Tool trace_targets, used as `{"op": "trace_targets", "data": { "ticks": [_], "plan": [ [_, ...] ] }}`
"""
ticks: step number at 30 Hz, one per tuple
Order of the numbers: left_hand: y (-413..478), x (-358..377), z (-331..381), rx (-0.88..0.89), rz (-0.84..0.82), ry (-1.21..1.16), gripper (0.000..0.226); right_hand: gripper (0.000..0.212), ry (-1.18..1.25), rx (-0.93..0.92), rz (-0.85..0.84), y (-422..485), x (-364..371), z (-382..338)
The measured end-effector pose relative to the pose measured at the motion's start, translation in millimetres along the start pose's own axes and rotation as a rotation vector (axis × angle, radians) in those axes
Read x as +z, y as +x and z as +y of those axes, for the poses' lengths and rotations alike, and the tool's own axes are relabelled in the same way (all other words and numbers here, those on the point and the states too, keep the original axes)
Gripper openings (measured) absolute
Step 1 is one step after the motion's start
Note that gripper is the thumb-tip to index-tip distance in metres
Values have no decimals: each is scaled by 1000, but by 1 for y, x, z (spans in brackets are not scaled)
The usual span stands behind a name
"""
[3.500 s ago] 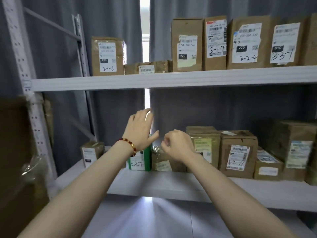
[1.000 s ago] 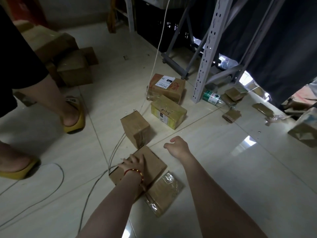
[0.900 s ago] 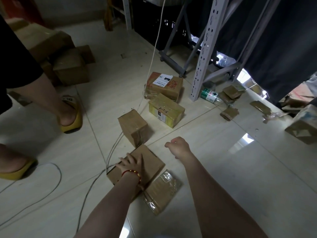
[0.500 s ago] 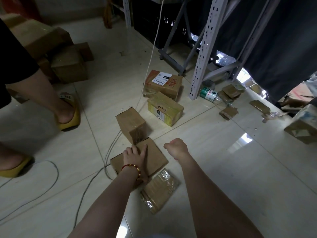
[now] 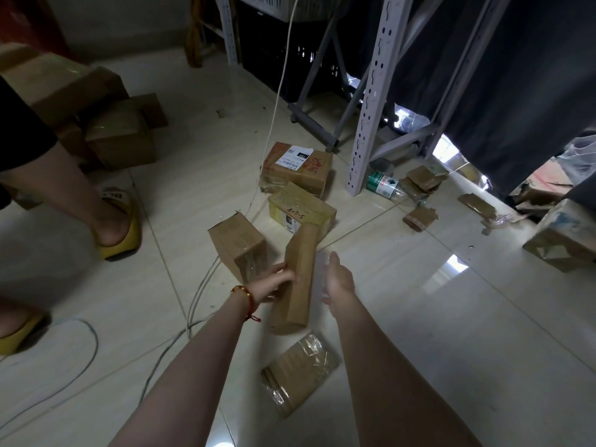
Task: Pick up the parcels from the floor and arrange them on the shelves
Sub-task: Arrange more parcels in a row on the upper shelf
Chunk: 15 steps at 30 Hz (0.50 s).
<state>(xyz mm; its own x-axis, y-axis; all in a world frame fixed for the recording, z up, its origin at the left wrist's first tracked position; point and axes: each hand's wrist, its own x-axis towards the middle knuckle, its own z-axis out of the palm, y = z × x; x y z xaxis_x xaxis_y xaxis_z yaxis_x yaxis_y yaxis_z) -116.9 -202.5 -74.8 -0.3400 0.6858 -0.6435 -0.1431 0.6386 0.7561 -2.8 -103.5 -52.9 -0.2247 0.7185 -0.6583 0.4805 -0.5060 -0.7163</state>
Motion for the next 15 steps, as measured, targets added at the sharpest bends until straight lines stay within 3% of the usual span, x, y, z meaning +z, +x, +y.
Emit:
{"op": "trace_targets", "data": {
  "ticks": [4,5,10,13,15],
  "plan": [
    [-17,4,11,12,-193,-452,52,53,67,19,-51,-4,-6,-4],
    [-19,7,13,7,-210,-496,38,59,107,38,-95,-4,-7,-4],
    [-20,7,16,49,-178,-636,36,79,144,86,-106,-5,-12,7],
    [-14,-2,11,87,-47,-656,31,103,214,100,-125,-3,-11,11],
    [-12,-5,12,116,22,-654,29,105,267,100,-115,6,-9,12]
  ]
}}
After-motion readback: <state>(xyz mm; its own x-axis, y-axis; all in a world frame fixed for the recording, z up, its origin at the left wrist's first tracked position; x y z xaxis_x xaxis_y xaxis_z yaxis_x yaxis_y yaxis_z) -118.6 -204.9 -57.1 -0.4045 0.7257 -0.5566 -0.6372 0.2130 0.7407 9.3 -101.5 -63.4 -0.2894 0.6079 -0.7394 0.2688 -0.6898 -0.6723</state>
